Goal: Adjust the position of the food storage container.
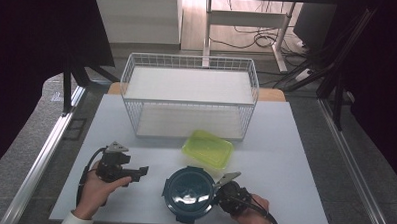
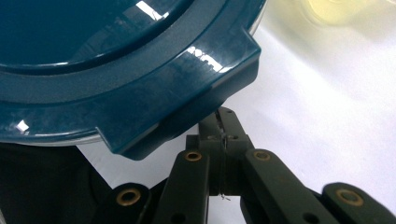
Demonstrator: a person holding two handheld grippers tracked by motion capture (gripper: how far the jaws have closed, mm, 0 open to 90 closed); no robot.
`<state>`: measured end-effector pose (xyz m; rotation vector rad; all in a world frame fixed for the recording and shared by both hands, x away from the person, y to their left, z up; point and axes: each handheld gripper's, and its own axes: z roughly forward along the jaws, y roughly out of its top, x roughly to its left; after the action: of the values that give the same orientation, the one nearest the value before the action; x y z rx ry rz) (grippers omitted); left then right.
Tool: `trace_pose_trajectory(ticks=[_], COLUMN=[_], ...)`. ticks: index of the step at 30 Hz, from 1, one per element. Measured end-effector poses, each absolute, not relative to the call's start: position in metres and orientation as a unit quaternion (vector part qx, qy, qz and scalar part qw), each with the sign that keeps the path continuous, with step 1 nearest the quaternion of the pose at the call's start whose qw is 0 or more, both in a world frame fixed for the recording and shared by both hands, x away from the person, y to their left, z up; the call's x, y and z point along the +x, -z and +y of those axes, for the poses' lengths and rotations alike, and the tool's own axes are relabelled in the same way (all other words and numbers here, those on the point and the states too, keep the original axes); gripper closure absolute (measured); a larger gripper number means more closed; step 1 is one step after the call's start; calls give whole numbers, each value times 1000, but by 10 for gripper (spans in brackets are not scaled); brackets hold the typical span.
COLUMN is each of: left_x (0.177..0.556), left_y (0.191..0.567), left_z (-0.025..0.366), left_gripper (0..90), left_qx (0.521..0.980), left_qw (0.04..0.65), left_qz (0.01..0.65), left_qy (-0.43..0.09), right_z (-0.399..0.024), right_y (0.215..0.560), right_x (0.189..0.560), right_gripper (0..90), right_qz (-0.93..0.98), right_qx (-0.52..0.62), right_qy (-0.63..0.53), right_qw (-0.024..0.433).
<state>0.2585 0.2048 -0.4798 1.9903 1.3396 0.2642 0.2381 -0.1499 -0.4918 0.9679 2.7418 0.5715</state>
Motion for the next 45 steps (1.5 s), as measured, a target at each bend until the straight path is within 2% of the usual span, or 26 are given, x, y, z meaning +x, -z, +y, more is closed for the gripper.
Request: trace_pose_trajectory(ticks=[13, 20, 28, 29, 30, 31, 32, 33, 34, 37, 45], left_x=[259, 258, 254, 253, 252, 251, 250, 250, 249, 244, 234], left_y=[480, 478, 479, 479, 479, 479, 478, 478, 478, 477, 476], left_z=[212, 213, 213, 213, 213, 213, 213, 213, 212, 210, 209], left_gripper=[190, 190, 190, 190, 190, 187, 185, 185, 185, 185, 195], left_qx=[765, 764, 763, 762, 760, 759, 757, 757, 756, 753, 741], left_qw=[358, 361, 362, 362, 364, 366, 368, 368, 371, 387, 409], left_qz=[525, 525, 526, 527, 529, 530, 530, 530, 531, 526, 526], left_qy=[-104, -104, -102, -103, -101, -101, -99, -99, -96, -84, -80], right_z=[-117, -124, -154, -159, -166, -168, -172, -172, -180, -189, -196], right_y=[495, 490, 475, 474, 474, 474, 474, 474, 474, 473, 474], right_x=[249, 248, 248, 249, 251, 251, 251, 251, 253, 255, 258], right_gripper=[890, 890, 880, 814, 621, 531, 451, 451, 350, 265, 217], right_qz=[934, 931, 899, 892, 883, 877, 870, 870, 858, 844, 829], right_qx=[291, 291, 325, 333, 344, 352, 361, 361, 374, 388, 403], right_qy=[-182, -202, -279, -291, -303, -311, -320, -320, -343, -366, -387], right_qw=[99, 92, 90, 91, 96, 99, 97, 97, 80, 63, 39])
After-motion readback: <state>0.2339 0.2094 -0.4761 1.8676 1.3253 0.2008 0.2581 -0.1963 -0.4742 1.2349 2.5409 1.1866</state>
